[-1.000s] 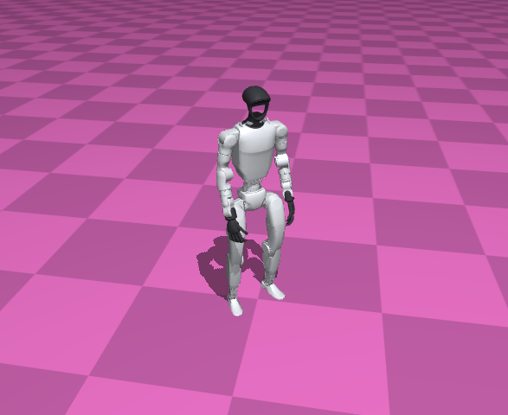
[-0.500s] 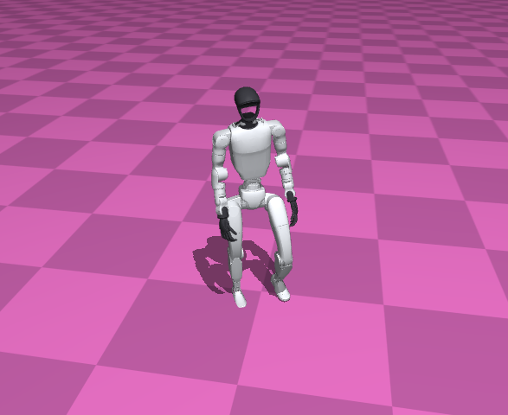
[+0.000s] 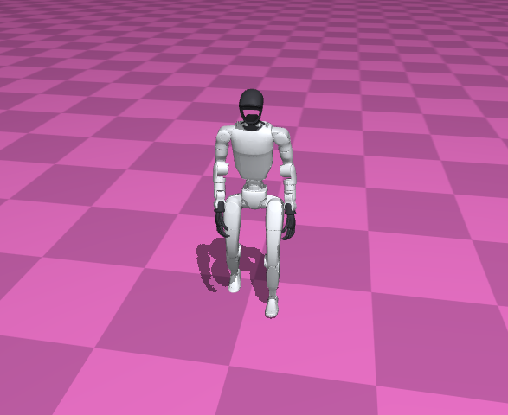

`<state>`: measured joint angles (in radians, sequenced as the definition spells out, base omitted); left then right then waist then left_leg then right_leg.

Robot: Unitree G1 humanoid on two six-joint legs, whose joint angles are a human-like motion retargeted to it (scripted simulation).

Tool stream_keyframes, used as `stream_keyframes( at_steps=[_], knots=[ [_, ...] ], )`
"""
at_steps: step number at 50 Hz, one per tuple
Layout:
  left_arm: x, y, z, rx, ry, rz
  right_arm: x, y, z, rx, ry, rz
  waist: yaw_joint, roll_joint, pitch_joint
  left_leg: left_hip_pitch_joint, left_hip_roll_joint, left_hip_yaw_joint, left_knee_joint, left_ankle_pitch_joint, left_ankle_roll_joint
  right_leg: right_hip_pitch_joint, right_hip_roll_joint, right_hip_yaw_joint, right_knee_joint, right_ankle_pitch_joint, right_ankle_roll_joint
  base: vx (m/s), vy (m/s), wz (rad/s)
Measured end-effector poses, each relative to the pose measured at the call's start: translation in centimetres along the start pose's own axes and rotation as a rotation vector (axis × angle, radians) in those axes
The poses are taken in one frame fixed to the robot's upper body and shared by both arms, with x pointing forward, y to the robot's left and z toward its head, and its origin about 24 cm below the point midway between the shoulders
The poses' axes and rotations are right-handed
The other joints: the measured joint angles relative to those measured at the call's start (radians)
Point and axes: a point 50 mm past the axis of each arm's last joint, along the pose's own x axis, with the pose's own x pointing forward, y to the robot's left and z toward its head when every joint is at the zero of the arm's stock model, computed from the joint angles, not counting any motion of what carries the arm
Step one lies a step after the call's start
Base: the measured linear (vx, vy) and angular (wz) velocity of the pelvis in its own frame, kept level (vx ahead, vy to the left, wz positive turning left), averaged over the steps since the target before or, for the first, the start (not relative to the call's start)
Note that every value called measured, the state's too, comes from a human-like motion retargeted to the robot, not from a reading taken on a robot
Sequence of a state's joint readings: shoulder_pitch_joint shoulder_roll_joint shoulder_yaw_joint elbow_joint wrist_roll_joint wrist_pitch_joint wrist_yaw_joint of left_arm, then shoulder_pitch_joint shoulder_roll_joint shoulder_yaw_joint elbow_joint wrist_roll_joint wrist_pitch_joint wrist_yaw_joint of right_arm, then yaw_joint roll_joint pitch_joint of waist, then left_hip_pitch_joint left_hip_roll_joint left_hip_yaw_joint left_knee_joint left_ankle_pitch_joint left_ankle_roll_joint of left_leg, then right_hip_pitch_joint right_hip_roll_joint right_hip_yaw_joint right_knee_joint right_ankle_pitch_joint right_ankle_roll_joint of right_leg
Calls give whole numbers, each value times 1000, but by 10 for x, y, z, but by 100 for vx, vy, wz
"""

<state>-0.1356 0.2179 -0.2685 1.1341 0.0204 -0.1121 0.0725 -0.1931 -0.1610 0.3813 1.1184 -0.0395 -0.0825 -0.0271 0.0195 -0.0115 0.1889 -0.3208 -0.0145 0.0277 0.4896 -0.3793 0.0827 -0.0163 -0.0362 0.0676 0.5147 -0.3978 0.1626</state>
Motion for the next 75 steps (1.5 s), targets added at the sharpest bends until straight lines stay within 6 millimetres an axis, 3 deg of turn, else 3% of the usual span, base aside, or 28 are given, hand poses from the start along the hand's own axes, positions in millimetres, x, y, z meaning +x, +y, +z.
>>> stream_keyframes(
  at_steps=[4, 8, 17, 22, 28, 34, 39, 47, 55, 63, 75],
  knots=[
    [3, 12, 9, 11, -25, 23, 3, 4, 18, 0, -61, 20, -4, -38, -1, 37, 6, 45, -36, -11, 17, -103, -103, -151, 239, 126, -1, 15, 12, -73],
    [4, 21, 15, 7, -38, 43, 5, 3, 36, 32, -123, 14, -15, -64, 0, 76, 12, 77, -87, -6, 18, -195, -164, -244, 330, 103, -25, 14, 7, -62],
    [7, 13, 27, -3, -78, 16, 8, -18, 64, 207, -211, -106, -1, -84, 14, 138, 31, 109, -146, -4, 7, -276, -197, -377, 61, 84, -53, 14, -2, -48],
    [8, -14, 52, 37, -170, -78, 9, -43, 74, 343, -227, -237, 43, -73, 39, 146, 31, 83, -110, -23, 8, -258, -189, -396, -38, 117, -65, 11, -11, -18],
    [3, -53, 93, 70, -325, -204, 6, -84, 90, 505, -247, -420, 106, -30, 94, 119, 27, 10, -6, -46, -15, -232, -186, -411, -22, 42, -114, 8, -15, 6],
    [-14, -93, 141, 89, -507, -342, -1, -121, 110, 676, -289, -566, 151, 29, 161, 70, 21, -82, 97, 11, -52, -226, -178, -430, 12, 1, -149, 5, -15, 5],
    [-34, -120, 171, 97, -638, -446, -7, -136, 120, 817, -323, -631, 167, 73, 200, 57, 4, -157, 96, 81, -85, -229, -172, -440, 35, -23, -168, 3, -13, -13],
    [-64, -149, 200, 78, -778, -577, -6, -127, 125, 1022, -360, -613, 145, 99, 221, 104, -22, -193, 8, 117, -83, -229, -177, -418, 62, -49, -172, 2, -6, -28],
    [-89, -164, 221, 14, -860, -678, 2, -94, 104, 1201, -310, -522, 104, 102, 232, 141, -25, -150, 6, 113, -59, -233, -177, -364, 84, -65, -163, 2, 1, -42],
    [-97, -167, 227, -62, -861, -726, 3, -78, 98, 1341, -315, -459, 61, 109, 247, 149, -27, -115, 24, 111, -48, -250, -170, -318, 91, -64, -148, 1, 3, -41],
    [-101, -166, 234, -121, -862, -731, 2, -83, 107, 1481, -350, -468, 23, 132, 277, 146, -33, -82, 31, 126, -38, -275, -167, -277, 85, -54, -132, 0, 3, -28]
  ],
)
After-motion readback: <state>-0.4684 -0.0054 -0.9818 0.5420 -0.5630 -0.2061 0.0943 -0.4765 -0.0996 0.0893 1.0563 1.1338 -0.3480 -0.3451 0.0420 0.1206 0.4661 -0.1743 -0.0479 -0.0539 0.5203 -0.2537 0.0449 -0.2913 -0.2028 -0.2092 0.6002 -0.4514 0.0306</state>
